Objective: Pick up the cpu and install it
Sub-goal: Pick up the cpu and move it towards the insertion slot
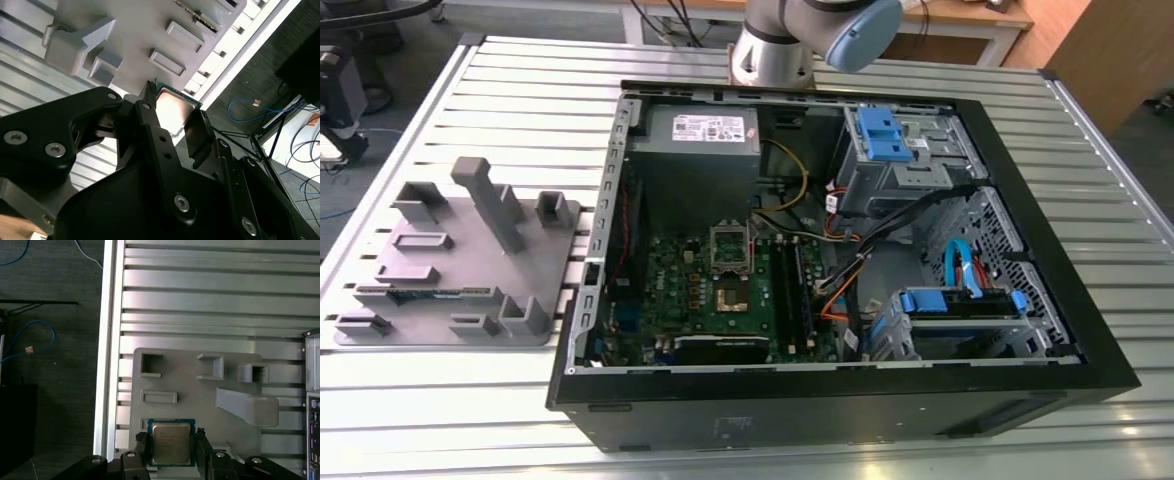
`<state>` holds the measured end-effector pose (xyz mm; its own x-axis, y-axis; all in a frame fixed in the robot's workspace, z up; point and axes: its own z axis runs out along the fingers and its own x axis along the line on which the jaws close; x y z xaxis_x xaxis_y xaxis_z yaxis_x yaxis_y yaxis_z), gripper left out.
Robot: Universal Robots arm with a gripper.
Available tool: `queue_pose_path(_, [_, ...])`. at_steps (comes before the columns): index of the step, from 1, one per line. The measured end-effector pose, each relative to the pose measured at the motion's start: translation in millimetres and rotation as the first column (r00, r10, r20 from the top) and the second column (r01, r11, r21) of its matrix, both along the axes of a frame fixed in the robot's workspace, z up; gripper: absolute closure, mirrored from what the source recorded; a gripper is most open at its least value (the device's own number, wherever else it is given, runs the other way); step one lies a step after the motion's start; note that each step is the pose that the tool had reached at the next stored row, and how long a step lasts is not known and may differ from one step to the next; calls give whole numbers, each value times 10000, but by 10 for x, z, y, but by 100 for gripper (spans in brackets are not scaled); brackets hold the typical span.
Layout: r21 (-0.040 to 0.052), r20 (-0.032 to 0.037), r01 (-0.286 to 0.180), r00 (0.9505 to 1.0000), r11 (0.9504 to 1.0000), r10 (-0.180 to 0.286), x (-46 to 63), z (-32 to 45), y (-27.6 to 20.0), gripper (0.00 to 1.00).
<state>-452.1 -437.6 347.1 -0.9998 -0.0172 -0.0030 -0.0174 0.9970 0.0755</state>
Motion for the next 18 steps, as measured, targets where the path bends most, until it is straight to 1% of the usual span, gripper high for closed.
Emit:
queue_pose_path(12, [0, 0, 0, 10000, 10000, 0, 285, 0, 0, 53])
queue_pose_path(14, [1, 1, -1, 10000, 10000, 1, 307, 0, 0, 53])
queue_pose_path(18, [0, 0, 0, 10000, 10000, 0, 307, 0, 0, 53])
